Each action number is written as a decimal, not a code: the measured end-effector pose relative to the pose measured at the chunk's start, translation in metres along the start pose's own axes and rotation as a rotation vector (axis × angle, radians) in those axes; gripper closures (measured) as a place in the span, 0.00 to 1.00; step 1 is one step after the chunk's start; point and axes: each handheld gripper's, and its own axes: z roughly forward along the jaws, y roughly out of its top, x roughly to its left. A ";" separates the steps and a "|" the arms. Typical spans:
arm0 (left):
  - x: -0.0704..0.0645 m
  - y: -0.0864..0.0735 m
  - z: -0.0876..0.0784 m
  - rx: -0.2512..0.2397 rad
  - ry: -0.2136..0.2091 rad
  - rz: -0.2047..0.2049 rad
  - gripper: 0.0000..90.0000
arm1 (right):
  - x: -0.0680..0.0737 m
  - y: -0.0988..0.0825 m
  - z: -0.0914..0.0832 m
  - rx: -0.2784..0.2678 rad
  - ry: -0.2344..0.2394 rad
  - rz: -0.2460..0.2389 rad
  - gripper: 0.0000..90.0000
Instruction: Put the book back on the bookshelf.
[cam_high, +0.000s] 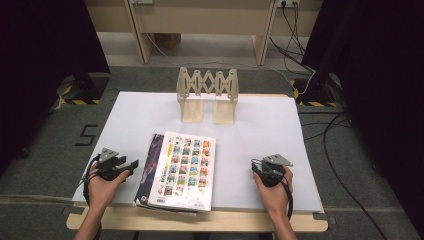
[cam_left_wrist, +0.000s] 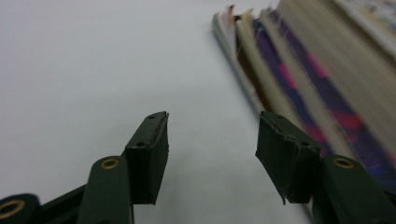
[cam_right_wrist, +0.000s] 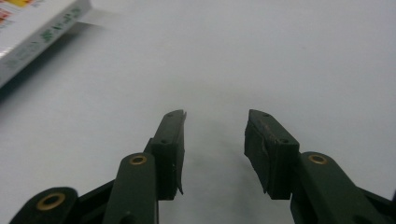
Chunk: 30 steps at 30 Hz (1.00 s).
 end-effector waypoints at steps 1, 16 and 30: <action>-0.003 0.004 -0.002 -0.005 -0.022 -0.009 0.48 | 0.002 0.002 0.000 0.003 0.013 -0.007 0.64; -0.058 0.038 0.003 0.039 -0.183 0.067 0.46 | 0.046 0.044 0.000 0.071 0.198 -0.020 0.61; -0.071 0.035 0.023 0.157 -0.222 0.038 0.44 | 0.097 0.057 0.018 0.209 0.378 -0.016 0.59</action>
